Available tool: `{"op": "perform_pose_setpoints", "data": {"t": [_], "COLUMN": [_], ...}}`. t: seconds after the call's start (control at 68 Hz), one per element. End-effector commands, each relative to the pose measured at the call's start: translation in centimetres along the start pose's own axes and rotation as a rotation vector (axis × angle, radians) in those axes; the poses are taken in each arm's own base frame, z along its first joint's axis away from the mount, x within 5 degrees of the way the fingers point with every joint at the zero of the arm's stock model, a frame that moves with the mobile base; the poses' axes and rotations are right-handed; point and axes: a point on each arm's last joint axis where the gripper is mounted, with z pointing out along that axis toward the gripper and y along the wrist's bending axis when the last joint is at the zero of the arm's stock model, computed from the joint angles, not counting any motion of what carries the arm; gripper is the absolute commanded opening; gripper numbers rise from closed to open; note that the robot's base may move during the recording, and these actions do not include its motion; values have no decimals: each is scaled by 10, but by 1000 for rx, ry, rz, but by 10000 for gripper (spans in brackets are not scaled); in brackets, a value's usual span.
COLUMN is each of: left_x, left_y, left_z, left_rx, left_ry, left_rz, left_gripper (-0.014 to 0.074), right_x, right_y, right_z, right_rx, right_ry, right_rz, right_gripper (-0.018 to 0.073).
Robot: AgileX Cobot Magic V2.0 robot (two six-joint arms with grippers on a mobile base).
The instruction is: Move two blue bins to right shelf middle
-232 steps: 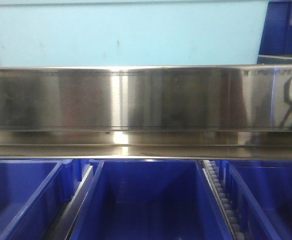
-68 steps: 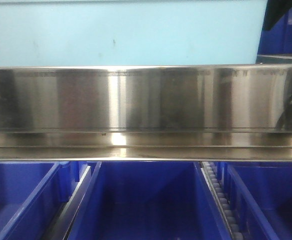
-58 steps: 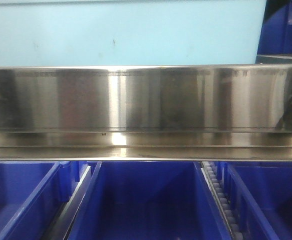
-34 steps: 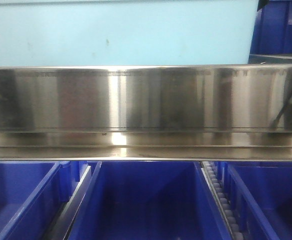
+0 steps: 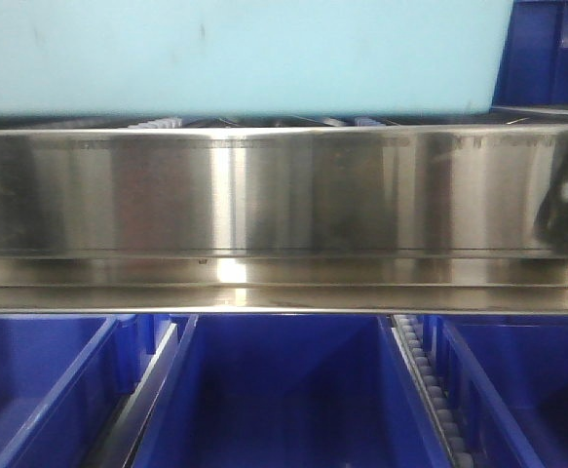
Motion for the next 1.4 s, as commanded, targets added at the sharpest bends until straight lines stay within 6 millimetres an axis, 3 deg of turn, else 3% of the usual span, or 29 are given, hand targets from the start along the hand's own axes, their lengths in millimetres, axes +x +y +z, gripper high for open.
{"op": "perform_pose_setpoints", "data": {"t": [0.0,0.338,0.426,0.603,1.382], "left_x": [-1,0,0,-1,-4], "left_y": [-6,-19,-20,-20,-20], "left_z": [-33,-130,-143,-138,-136], "left_rx": [53,111,114,113,109], "left_ry": [-126,-437,-459,-426,-433], "left_rz": [-4,18,27,27,26], "left_gripper": [-111,-111,-111,-111,-111], "right_x": [-3,-14,-16,-18,-20], "right_y": [2,13,16,17,18], "right_z": [-30,-115,-132,-144,-144], "right_rx": [-6,-51,-60,-67,-70], "right_ry": [-108,-362,-409,-451,-468], "right_rz": [-31,-58,-64,-68,-68], "right_gripper": [-151,-151,-151,-151,-151]}}
